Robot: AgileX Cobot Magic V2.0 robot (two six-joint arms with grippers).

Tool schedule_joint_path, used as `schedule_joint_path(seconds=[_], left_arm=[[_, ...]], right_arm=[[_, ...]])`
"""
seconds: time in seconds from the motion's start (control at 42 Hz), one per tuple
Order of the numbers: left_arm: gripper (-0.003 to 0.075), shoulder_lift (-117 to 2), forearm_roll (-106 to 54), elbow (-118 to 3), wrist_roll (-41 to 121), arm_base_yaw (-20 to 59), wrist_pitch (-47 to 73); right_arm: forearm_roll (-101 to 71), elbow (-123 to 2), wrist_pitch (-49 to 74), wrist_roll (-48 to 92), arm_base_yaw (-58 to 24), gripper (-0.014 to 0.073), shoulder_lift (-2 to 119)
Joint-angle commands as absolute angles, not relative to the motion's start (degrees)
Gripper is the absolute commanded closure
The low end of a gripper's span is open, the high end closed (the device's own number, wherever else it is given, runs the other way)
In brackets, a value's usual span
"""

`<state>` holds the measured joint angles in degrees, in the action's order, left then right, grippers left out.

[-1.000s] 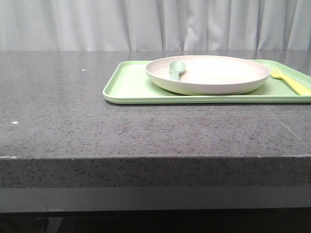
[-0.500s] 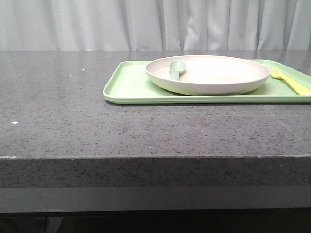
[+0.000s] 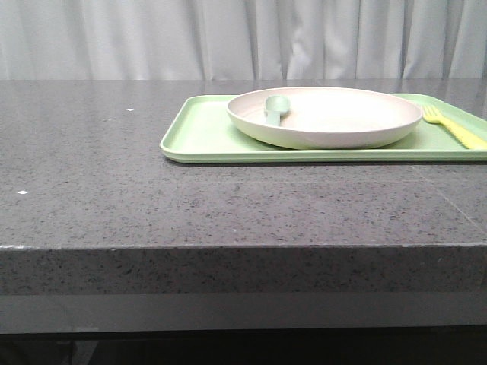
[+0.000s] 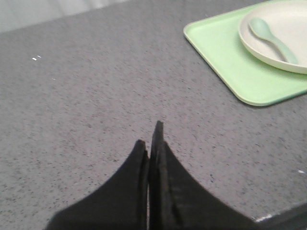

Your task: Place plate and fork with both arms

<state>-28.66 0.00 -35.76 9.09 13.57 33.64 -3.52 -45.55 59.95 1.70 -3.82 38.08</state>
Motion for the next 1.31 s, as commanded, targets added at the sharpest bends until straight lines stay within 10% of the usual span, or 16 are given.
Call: schedule_joint_path(seconds=[0.0, 0.548, 1.286], left_arm=[[0.0738, -23.91, 0.48, -31.64, 9.35, 10.73, 23.84], [0.0738, 1.84, -6.49, 0.37, 9.28, 2.85, 0.86], [0.0738, 1.30, -3.26, 0.52, 1.46, 2.96, -4.74]], right_arm=[[-3.28, -46.89, 56.80, 1.75, -3.78, 0.0662, 38.04], [-3.28, -46.89, 56.80, 1.75, -3.78, 0.0662, 38.04], [-3.28, -46.89, 57.08, 1.75, -3.78, 0.0662, 38.04]])
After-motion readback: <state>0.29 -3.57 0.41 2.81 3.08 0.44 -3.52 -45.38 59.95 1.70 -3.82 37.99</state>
